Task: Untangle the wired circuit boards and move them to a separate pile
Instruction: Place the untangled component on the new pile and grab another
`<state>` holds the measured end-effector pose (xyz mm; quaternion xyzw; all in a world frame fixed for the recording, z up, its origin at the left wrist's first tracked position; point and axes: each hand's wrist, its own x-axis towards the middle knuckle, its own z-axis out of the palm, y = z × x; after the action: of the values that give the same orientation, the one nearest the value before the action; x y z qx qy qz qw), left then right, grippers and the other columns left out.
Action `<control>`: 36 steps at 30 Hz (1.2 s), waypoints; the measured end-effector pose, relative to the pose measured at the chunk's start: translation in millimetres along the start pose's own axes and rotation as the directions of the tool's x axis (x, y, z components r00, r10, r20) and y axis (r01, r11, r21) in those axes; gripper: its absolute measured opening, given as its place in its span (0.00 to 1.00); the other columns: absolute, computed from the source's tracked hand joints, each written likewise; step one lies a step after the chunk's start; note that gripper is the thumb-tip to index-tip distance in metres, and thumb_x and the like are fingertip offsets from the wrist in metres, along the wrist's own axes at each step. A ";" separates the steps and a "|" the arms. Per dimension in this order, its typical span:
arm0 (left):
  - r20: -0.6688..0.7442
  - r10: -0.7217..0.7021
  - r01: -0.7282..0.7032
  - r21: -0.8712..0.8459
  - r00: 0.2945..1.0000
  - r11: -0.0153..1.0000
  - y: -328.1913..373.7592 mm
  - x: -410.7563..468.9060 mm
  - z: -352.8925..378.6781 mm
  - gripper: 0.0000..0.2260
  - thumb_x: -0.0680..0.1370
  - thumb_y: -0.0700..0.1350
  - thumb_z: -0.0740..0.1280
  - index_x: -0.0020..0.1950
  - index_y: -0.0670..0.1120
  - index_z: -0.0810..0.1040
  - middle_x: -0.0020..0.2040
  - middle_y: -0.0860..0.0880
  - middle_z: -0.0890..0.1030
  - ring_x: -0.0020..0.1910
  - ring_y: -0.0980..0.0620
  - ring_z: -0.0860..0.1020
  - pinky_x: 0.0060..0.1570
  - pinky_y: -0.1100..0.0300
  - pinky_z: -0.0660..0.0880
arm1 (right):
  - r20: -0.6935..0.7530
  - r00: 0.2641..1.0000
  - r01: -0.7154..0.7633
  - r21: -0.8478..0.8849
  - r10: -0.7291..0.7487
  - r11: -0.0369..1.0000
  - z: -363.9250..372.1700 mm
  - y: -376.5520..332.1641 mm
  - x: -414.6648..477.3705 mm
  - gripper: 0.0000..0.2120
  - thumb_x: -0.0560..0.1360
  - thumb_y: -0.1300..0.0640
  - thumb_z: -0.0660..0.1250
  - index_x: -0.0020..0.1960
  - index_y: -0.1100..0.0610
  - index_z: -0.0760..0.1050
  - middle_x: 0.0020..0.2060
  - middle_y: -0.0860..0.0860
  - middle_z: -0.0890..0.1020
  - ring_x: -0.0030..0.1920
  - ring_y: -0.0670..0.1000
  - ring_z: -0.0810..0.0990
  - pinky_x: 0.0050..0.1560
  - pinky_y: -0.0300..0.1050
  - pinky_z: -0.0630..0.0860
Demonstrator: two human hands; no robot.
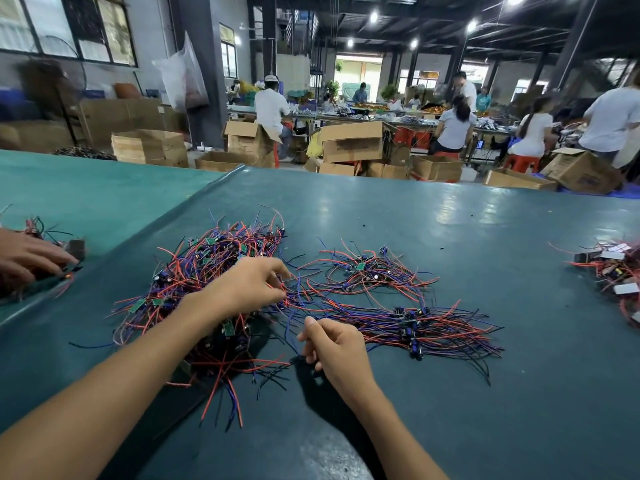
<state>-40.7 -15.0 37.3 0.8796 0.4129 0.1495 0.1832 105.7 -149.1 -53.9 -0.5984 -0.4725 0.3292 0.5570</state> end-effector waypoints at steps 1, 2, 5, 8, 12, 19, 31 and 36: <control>-0.029 0.001 -0.002 -0.044 1.000 0.999 2.6 -1.5 -8.4 0.14 0.75 0.46 0.74 0.61 0.52 0.81 0.47 0.55 0.83 0.45 0.57 0.82 0.43 0.67 0.74 | 0.001 1.000 0.000 -0.002 0.000 1.000 -0.2 0.2 0.3 0.17 0.79 0.46 0.65 0.38 0.55 0.81 0.29 0.51 0.81 0.29 0.48 0.77 0.31 0.41 0.72; -0.049 0.005 -0.009 -0.083 0.999 0.996 6.1 -3.1 -17.1 0.14 0.76 0.48 0.74 0.61 0.54 0.81 0.47 0.55 0.84 0.46 0.58 0.82 0.44 0.66 0.74 | 0.001 1.000 0.001 -0.005 -0.001 1.000 -0.6 0.3 0.8 0.17 0.80 0.46 0.65 0.38 0.55 0.81 0.29 0.51 0.81 0.29 0.48 0.77 0.31 0.41 0.72; -0.089 0.018 -0.034 -0.175 0.996 0.984 17.4 -8.4 -38.8 0.13 0.78 0.50 0.73 0.62 0.54 0.81 0.49 0.54 0.85 0.47 0.58 0.83 0.52 0.61 0.76 | 0.003 1.000 0.008 -0.006 -0.008 1.000 -1.3 0.1 1.1 0.17 0.80 0.46 0.65 0.38 0.54 0.81 0.29 0.51 0.81 0.30 0.48 0.78 0.31 0.41 0.72; -0.083 0.050 -0.073 -0.299 0.995 0.952 31.3 -13.0 -51.6 0.09 0.80 0.48 0.71 0.59 0.50 0.83 0.45 0.51 0.87 0.43 0.55 0.85 0.50 0.62 0.77 | 0.003 1.000 0.005 -0.004 -0.005 1.000 -0.6 -0.2 0.7 0.17 0.81 0.47 0.65 0.37 0.53 0.81 0.29 0.51 0.81 0.30 0.48 0.78 0.29 0.41 0.72; -0.078 0.055 -0.089 -0.535 0.995 0.840 47.4 -17.4 -54.6 0.08 0.80 0.47 0.69 0.53 0.45 0.86 0.41 0.48 0.87 0.40 0.53 0.86 0.39 0.71 0.76 | -0.001 1.000 0.006 0.008 -0.006 1.000 -1.3 -0.6 0.2 0.17 0.81 0.49 0.65 0.37 0.54 0.81 0.28 0.51 0.81 0.30 0.48 0.78 0.29 0.41 0.72; 0.114 -0.050 0.116 -0.705 0.992 0.700 59.1 2.3 -36.5 0.12 0.80 0.49 0.69 0.48 0.40 0.84 0.29 0.49 0.79 0.27 0.57 0.74 0.28 0.66 0.67 | -0.015 1.000 0.006 0.017 -0.006 1.000 0.2 -0.8 1.2 0.17 0.81 0.51 0.65 0.36 0.53 0.81 0.27 0.51 0.80 0.28 0.47 0.76 0.27 0.39 0.71; 0.482 -0.028 0.483 -0.875 0.876 0.027 68.9 39.5 3.3 0.10 0.70 0.40 0.75 0.50 0.40 0.83 0.46 0.41 0.85 0.43 0.50 0.85 0.31 0.62 0.77 | -0.014 1.000 -0.005 0.017 0.005 1.000 -0.7 0.2 2.5 0.16 0.80 0.49 0.65 0.37 0.53 0.82 0.28 0.51 0.81 0.29 0.47 0.78 0.29 0.42 0.71; 0.480 0.028 0.478 -0.861 0.877 -0.174 65.1 44.4 6.8 0.11 0.71 0.37 0.73 0.51 0.35 0.84 0.49 0.38 0.84 0.43 0.47 0.85 0.35 0.58 0.81 | -0.007 1.000 -0.010 0.018 0.010 1.000 0.5 1.7 4.1 0.17 0.81 0.49 0.65 0.36 0.55 0.82 0.28 0.51 0.81 0.28 0.48 0.77 0.29 0.42 0.70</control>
<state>33.1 -20.2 65.2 0.3594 0.2730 0.2174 0.8655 106.9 -145.1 -55.0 -0.5972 -0.4644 0.3341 0.5622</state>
